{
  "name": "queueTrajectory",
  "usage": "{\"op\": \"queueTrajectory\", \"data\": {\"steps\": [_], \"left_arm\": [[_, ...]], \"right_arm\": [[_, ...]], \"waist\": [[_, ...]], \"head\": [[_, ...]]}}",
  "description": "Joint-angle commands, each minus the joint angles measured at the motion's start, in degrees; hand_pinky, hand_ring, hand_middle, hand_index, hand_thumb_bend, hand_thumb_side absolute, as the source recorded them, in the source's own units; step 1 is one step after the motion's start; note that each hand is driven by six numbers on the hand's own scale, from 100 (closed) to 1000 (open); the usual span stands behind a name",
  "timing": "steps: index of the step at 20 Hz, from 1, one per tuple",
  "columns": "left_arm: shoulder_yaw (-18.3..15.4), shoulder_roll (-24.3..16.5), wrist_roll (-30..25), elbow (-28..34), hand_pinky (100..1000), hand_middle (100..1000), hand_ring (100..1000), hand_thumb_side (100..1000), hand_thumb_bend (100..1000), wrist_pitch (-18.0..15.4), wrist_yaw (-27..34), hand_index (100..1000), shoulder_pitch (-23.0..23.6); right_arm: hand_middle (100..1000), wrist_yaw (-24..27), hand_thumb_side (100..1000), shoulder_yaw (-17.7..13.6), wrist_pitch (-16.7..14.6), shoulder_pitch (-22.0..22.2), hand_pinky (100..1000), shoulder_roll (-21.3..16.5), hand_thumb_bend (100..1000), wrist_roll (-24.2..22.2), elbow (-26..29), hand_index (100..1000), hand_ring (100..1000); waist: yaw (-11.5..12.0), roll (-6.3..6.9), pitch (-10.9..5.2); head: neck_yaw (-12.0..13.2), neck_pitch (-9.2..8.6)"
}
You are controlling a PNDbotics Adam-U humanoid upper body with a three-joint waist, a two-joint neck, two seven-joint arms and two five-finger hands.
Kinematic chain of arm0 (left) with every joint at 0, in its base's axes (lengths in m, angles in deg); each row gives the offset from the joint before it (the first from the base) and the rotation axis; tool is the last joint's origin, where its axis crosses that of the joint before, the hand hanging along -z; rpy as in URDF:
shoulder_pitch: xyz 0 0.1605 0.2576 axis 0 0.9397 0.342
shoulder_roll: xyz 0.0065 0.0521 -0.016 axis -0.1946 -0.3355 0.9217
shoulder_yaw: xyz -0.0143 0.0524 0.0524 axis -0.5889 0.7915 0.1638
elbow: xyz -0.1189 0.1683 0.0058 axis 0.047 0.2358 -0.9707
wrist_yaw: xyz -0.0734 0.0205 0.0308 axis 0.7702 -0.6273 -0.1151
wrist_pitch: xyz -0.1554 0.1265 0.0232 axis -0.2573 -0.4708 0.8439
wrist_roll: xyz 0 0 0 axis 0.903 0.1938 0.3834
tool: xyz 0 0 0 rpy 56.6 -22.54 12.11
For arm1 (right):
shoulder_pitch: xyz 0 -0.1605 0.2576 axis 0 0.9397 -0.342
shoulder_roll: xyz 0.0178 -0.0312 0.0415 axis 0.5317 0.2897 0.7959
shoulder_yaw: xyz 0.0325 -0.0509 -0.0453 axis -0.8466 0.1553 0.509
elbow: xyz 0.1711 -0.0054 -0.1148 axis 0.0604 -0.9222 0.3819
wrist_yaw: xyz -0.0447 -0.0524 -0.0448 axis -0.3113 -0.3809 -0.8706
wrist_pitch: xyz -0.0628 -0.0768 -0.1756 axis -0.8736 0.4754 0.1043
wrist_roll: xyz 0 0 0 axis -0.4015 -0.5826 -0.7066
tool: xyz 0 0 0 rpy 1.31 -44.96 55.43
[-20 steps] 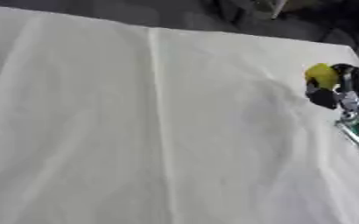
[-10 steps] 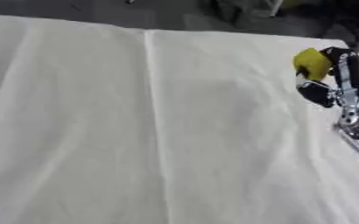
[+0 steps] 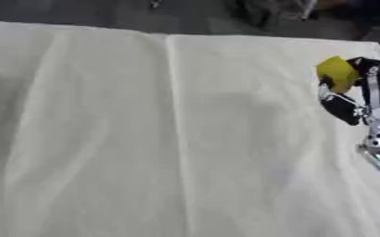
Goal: Pick up the objects with one hand, pass them to the other hand, and then place them into the box on the other side of the table.
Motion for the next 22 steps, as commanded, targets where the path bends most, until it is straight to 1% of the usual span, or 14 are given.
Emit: {"op": "queueTrajectory", "data": {"steps": [1,3,5,9,13,18,22], "left_arm": [[-0.8,-1.9,-0.2,1.0,1000,732,263,545,831,0.4,0.7,816,0.0],[-0.7,-2.2,-0.5,1.0,999,731,262,546,831,1.0,1.1,816,0.2],[-0.6,-2.6,-0.8,1.0,998,730,261,547,832,1.5,1.5,817,0.2],[-0.5,-3.2,-2.0,1.0,997,729,257,549,830,2.7,2.6,818,0.0],[0.1,-4.1,-2.8,1.0,997,728,251,549,827,4.9,4.0,820,0.4],[1.5,-5.4,-5.7,1.0,997,729,250,548,815,7.7,5.6,823,-0.6],[2.9,-7.7,-10.7,1.0,993,736,252,554,813,9.5,5.7,828,-2.6]], "right_arm": [[474,-1.6,100,1.1,8.5,-1.5,634,-1.1,100,10.2,1.1,535,604],[475,-2.5,100,2.8,6.5,-3.4,634,-1.3,100,10.2,1.1,535,604],[476,-3.5,100,4.2,4.8,-4.9,637,-1.4,100,9.8,1.1,534,603],[477,-7.2,100,7.4,0.1,-9.1,640,-0.8,100,6.3,1.1,534,602],[479,-10.0,100,10.8,-4.5,-12.8,648,-0.1,100,2.3,1.1,534,604],[480,-14.0,100,17.1,-9.9,-16.3,660,-0.1,100,-3.8,1.1,532,603],[485,-18.1,100,22.0,-13.8,-19.4,675,0.0,100,-7.3,1.1,531,605]], "waist": [[-0.3,0.43,-1.67],[-0.7,0.63,-2.52],[-1.0,0.73,-3.16],[-1.3,0.81,-4.20],[-1.9,0.69,-4.86],[-2.8,0.57,-5.70],[-3.0,0.63,-6.13]], "head": [[1.5,0.78],[2.4,1.20],[2.6,1.47],[2.2,2.06],[2.0,2.54],[2.1,3.10],[2.3,3.40]]}}
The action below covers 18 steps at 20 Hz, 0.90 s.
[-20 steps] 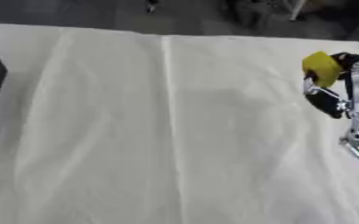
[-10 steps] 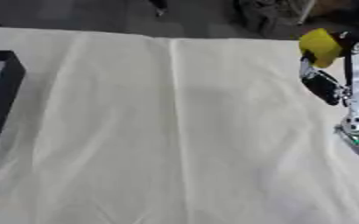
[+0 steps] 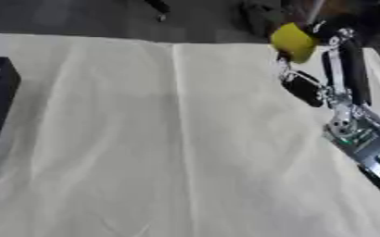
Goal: Pick up the objects with one hand, pass them to the other hand, and then place them into the box on the other side of the table.
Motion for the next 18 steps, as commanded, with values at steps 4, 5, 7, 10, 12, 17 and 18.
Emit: {"op": "queueTrajectory", "data": {"steps": [4,5,7,10,12,17,18], "left_arm": [[2.2,-5.2,-8.8,1.0,989,749,256,555,809,2.6,-0.6,842,-3.4],[2.7,-5.7,-10.4,1.0,989,750,256,555,809,2.8,-1.1,843,-4.0],[4.2,-6.5,-14.2,1.0,989,760,263,552,808,3.3,-2.3,855,-5.1],[5.9,-6.8,-19.5,1.0,991,767,274,536,813,4.2,-3.9,868,-6.2],[6.9,-6.8,-22.3,1.0,993,771,281,519,809,4.9,-4.8,871,-6.8],[9.9,-6.4,-28.5,1.0,998,781,302,497,804,5.9,-6.9,878,-8.2],[10.6,-6.2,-29.5,1.0,998,782,304,497,804,6.1,-7.2,878,-8.6]], "right_arm": [[487,-5.4,100,5.6,-5.3,-4.2,686,-1.6,100,-4.5,1.1,530,605],[487,-5.8,100,6.2,-5.8,-4.8,686,-1.7,100,-5.1,1.1,530,605],[489,-6.3,100,7.1,-6.6,-6.3,692,-1.7,100,-5.9,1.1,530,606],[491,-7.1,100,7.9,-7.6,-8.2,698,-1.8,120,-6.8,1.1,529,606],[490,-7.6,100,8.3,-8.5,-9.2,699,-1.9,120,-7.2,1.1,528,605],[486,-6.6,100,9.4,-11.5,-12.1,686,-1.8,121,-8.0,1.1,524,601],[486,-6.0,100,9.6,-11.9,-12.8,686,-1.7,122,-8.4,1.1,524,601]], "waist": [[-0.3,0.46,-1.90],[-0.3,0.50,-1.97],[-0.4,0.58,-2.10],[-0.5,0.67,-2.20],[-0.5,0.69,-2.24],[-0.8,0.75,-2.35],[-0.8,0.76,-2.40]], "head": [[1.2,0.55],[1.4,0.59],[1.9,0.64],[2.3,0.84],[2.5,1.02],[3.1,1.42],[3.2,1.48]]}}
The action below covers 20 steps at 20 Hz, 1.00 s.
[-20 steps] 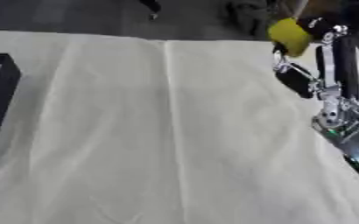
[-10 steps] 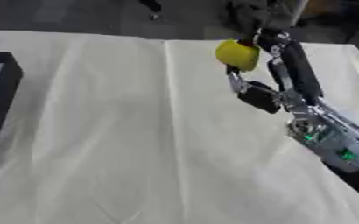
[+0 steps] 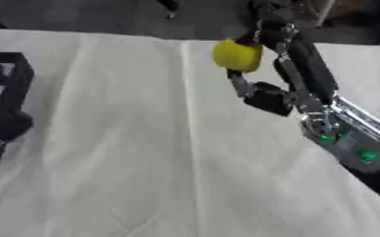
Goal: Pick up the objects with one hand, pass them to the other hand, and then place them into the box on the other side of the table.
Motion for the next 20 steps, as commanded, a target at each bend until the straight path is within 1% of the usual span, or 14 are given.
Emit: {"op": "queueTrajectory", "data": {"steps": [1,5,10,15,20], "left_arm": [[1.7,-0.6,-3.6,1.0,998,784,309,500,808,0.6,-1.1,879,-1.8],[4.5,1.2,-7.3,1.0,999,785,311,504,812,1.8,-2.0,880,-4.2],[6.3,4.3,-9.0,1.0,996,787,308,504,820,3.5,-4.1,883,-7.6],[6.6,7.3,-6.9,1.0,1000,794,310,468,820,6.6,-6.5,889,-9.8],[6.9,9.8,-2.1,1.0,1000,797,307,470,828,8.9,-9.2,896,-11.7]], "right_arm": [[486,1.5,100,0.1,-1.7,-2.3,687,-1.4,121,-1.0,1.1,523,601],[484,4.0,100,0.5,-2.4,-4.9,682,0.0,102,-3.8,1.1,523,600],[479,5.6,100,1.4,-2.4,-6.6,675,1.8,100,-6.3,1.1,520,598],[472,6.8,100,2.4,-2.2,-7.6,666,4.0,100,-7.9,1.1,515,594],[468,7.5,100,3.8,-1.9,-8.1,664,5.8,100,-8.5,1.1,514,593]], "waist": [[-0.2,0.41,-1.59],[-0.5,0.32,-1.91],[-0.5,0.32,-2.15],[-0.3,0.33,-2.15],[0.0,0.30,-2.03]], "head": [[0.5,0.34],[1.4,0.59],[2.2,0.35],[2.6,0.22],[2.9,-0.03]]}}
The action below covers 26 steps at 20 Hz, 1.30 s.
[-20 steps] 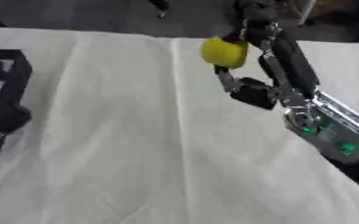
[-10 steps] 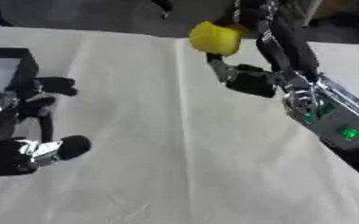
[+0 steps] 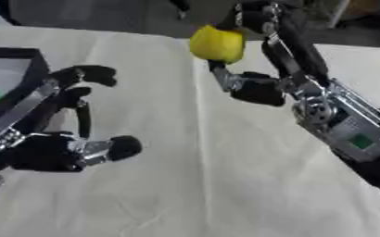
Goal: Pick up the objects with one hand, pass them to the other hand, and then place them into the box on the other side of the table.
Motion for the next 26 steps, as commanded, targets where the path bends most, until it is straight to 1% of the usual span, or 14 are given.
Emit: {"op": "queueTrajectory", "data": {"steps": [1,4,7,14,18,20,24,26], "left_arm": [[-0.1,1.2,3.1,1.0,1000,796,306,474,830,1.1,-1.6,895,-2.0],[0.0,2.6,4.8,1.0,1000,792,303,476,830,1.9,-2.2,887,-3.4],[-0.2,4.0,6.0,1.0,1000,790,301,477,829,3.5,-2.4,881,-5.1],[0.3,7.0,5.6,1.0,1000,789,305,476,834,9.7,0.3,872,-7.7],[0.7,8.4,6.4,1.0,1000,790,309,472,839,12.0,2.3,873,-7.9],[0.8,8.9,7.0,1.0,1000,789,309,470,839,12.9,3.1,873,-7.9],[0.9,9.7,8.6,1.0,1000,788,309,466,848,14.7,3.4,869,-8.2],[0.9,10.2,9.3,1.0,1000,788,309,477,845,15.6,3.7,868,-8.4]], "right_arm": [[467,0.4,100,0.6,0.0,-1.0,663,0.4,100,-0.6,1.1,513,592],[462,0.5,100,1.4,-0.3,-1.2,659,1.4,100,-0.8,1.1,509,589],[457,0.9,100,2.3,-1.0,-1.6,662,2.6,100,-0.9,1.1,503,587],[453,3.5,100,3.0,-3.6,-2.7,673,4.7,100,-1.3,1.1,500,590],[453,5.8,100,2.6,-6.3,-3.7,674,5.5,100,-2.1,1.1,499,591],[454,6.6,100,2.4,-8.1,-4.0,677,5.9,100,-2.5,1.1,499,591],[457,6.6,100,1.8,-12.1,-4.5,688,6.5,100,-3.3,1.1,499,593],[455,6.9,100,1.9,-13.5,-4.6,684,6.9,100,-4.2,1.1,500,591]], "waist": [[0.1,0.29,-1.19],[0.3,0.22,-1.14],[0.4,0.02,-1.08],[0.3,-0.62,-0.80],[0.3,-0.75,-0.49],[0.3,-0.79,-0.35],[0.2,-0.92,-0.13],[0.2,-0.98,-0.02]], "head": [[0.1,-0.56],[0.3,-0.71],[0.7,-1.13],[1.8,-1.82],[2.0,-1.82],[2.2,-1.91],[2.8,-2.06],[2.9,-2.20]]}}
